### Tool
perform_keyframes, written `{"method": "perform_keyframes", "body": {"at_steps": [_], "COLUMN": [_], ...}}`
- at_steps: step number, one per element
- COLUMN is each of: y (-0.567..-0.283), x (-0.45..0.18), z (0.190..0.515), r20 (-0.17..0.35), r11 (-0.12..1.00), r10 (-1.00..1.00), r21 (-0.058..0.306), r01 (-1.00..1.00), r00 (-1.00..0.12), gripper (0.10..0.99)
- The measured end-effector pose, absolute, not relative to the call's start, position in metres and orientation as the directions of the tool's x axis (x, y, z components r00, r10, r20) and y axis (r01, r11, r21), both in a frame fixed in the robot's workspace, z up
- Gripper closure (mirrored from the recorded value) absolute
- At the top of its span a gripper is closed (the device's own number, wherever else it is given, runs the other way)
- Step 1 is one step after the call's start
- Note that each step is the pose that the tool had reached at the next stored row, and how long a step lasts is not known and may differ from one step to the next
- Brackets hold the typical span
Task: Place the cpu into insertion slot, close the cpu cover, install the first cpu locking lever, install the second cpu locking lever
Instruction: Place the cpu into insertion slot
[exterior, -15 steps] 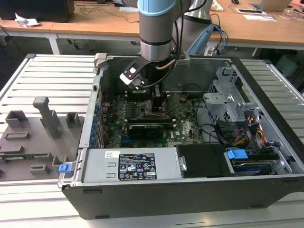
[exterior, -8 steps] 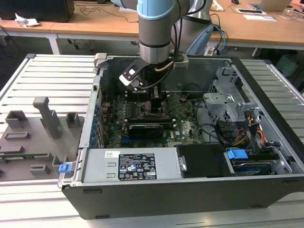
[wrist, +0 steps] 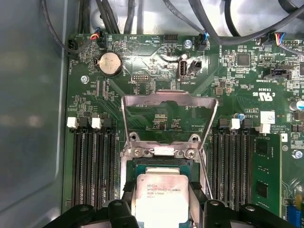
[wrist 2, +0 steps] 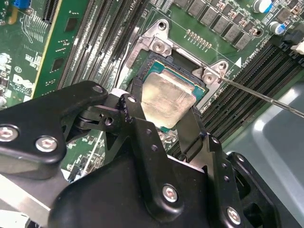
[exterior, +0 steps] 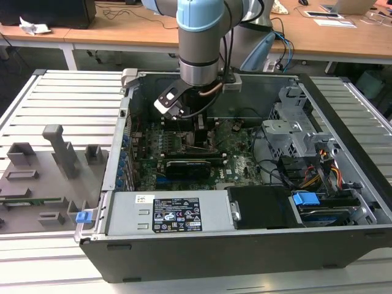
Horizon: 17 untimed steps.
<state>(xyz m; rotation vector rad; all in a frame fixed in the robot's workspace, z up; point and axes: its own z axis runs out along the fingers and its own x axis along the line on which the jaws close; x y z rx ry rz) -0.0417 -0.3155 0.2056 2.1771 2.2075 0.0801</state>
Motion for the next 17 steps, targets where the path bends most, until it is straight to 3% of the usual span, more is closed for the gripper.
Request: {"method": "perform_keyframes", "body": {"at_steps": [17], "y": [-0.3153], "x": [-0.0417], "z": [0.2009], "r20": [0.007], "r11": [0.004], "r10": [1.000], "r21": [0.065], "r01": [0.998], "r00": [-0.004], "gripper": [0.553]}}
